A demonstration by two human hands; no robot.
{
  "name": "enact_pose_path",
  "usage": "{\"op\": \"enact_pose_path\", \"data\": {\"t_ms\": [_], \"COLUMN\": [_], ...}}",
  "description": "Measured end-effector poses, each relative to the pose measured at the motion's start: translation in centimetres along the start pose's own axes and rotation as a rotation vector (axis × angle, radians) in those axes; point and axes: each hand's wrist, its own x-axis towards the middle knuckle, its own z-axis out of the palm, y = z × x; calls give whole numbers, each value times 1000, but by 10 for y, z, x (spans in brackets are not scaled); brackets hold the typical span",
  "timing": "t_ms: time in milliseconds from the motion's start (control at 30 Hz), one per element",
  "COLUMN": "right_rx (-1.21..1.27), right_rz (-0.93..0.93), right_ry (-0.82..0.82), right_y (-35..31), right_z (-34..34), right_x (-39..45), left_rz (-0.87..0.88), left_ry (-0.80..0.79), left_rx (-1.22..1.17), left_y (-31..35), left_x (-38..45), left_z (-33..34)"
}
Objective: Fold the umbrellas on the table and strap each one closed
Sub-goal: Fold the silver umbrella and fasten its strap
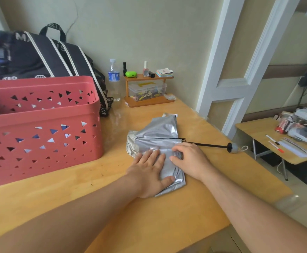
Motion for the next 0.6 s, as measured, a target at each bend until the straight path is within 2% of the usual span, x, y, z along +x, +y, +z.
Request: {"op": "enact_pose_path", "data": {"t_ms": [133,167,200,267,300,333,400,467,600], "right_rx": [-63,-82,-94,-117,-133,-148,-175,-189,-173], "right_rz": [-16,-18,-22,-41,-48,-53,-74,-73,-67], "right_ry": [-46,-48,-53,-53,-61,-77,-86,-103,-165], "right_y": [-2,-2,-3,-4,-5,-7,-5,1,9], "right_z": [3,6,8,10,10,9,6,0,-12], "right_x": [-6,-7,-8,-8,-8,-9,-12,-17,-26], "left_rz": [-4,-28,-64,-101,-75,-31,3,-91,-223], "left_ry": [-112,-99,-36,222,325,360,233,86,-6], "left_rx": [49,66,75,120,127,94,-1,79,160], "left_y": [-2,0,1,4,5,7,5,-3,-30], "left_x": [-13,-14,-11,3,11,18,27,24,4], "left_z": [-16,-27,-39,-58,-60,-59,-46,-31,-18]}}
